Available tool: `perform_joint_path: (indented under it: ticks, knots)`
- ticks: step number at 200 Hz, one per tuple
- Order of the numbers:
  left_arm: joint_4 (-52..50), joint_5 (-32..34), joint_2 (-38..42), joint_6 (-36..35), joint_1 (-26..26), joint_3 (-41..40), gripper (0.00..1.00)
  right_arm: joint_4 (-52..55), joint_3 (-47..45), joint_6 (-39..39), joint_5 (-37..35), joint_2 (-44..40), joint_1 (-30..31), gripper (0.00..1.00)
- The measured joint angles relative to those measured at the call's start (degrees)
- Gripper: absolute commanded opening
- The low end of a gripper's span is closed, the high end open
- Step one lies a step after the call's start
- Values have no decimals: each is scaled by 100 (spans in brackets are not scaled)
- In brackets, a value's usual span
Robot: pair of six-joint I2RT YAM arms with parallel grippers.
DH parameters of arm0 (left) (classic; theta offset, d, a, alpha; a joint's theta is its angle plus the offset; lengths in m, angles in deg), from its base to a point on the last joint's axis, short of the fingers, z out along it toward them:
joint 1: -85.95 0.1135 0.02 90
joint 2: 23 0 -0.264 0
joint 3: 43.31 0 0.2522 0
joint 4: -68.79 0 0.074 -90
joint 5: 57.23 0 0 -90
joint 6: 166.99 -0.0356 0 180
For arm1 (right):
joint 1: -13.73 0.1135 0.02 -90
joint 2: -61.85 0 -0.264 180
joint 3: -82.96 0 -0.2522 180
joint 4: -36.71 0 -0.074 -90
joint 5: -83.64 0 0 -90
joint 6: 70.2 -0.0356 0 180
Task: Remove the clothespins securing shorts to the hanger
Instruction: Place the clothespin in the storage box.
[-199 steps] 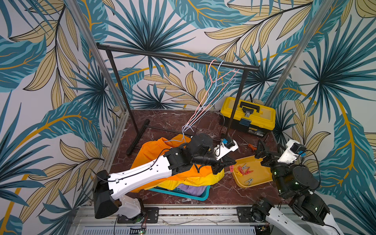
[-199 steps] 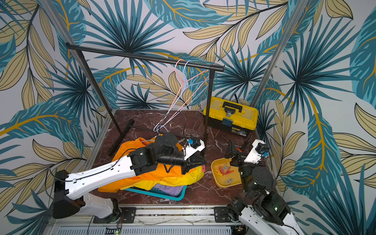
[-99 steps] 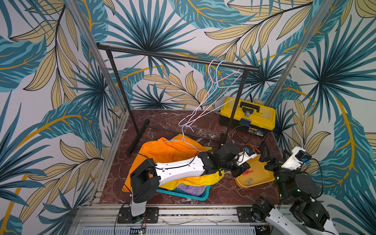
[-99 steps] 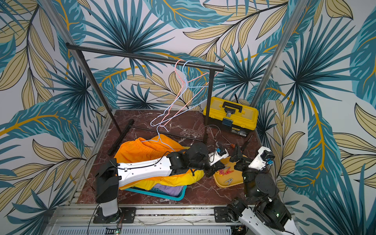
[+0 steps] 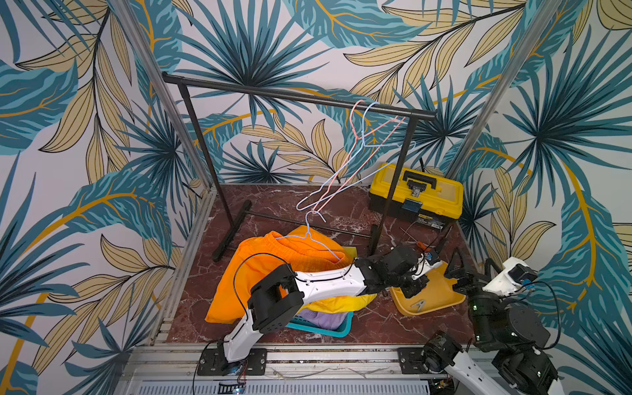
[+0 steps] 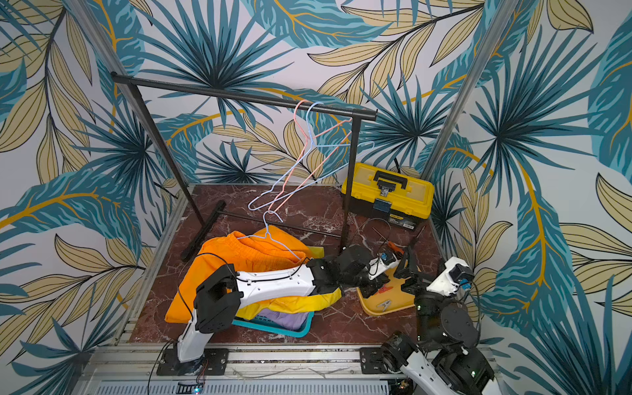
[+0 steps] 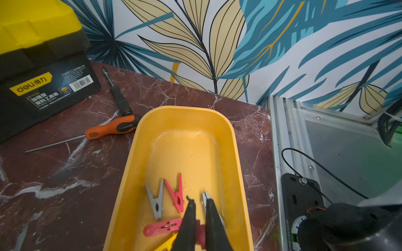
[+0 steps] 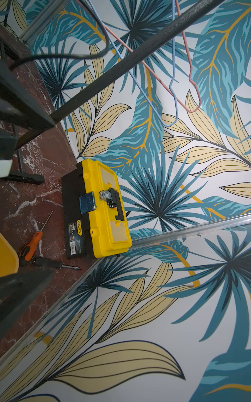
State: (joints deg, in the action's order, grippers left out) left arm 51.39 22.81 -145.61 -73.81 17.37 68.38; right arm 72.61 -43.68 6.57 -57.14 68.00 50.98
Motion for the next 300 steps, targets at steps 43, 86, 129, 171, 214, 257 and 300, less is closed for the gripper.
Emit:
perform_joint_path:
  ticks: [43, 86, 129, 171, 214, 257, 300]
  knots:
    - [37, 254, -581, 4, -4, 269, 15, 24, -74, 4, 0, -79, 0, 100]
    - [72, 612, -918, -20, -9, 426, 15, 28, -151, 15, 2, -116, 0, 100]
    - [131, 859, -1073, -81, -26, 588, 22, 22, -164, 42, 2, -157, 0, 99]
    - [155, 979, -1104, -166, -66, 715, 37, 15, -216, 81, 2, -245, 0, 100]
    - [201, 1019, -1128, -212, -76, 739, 52, -4, -225, 103, 2, -258, 0, 100]
    - [208, 1093, -1178, -264, -81, 739, 84, -76, -232, 127, 2, -258, 0, 100]
    - [214, 1215, -1071, -791, -391, 680, 99, -87, -234, 131, 2, -258, 0, 100]
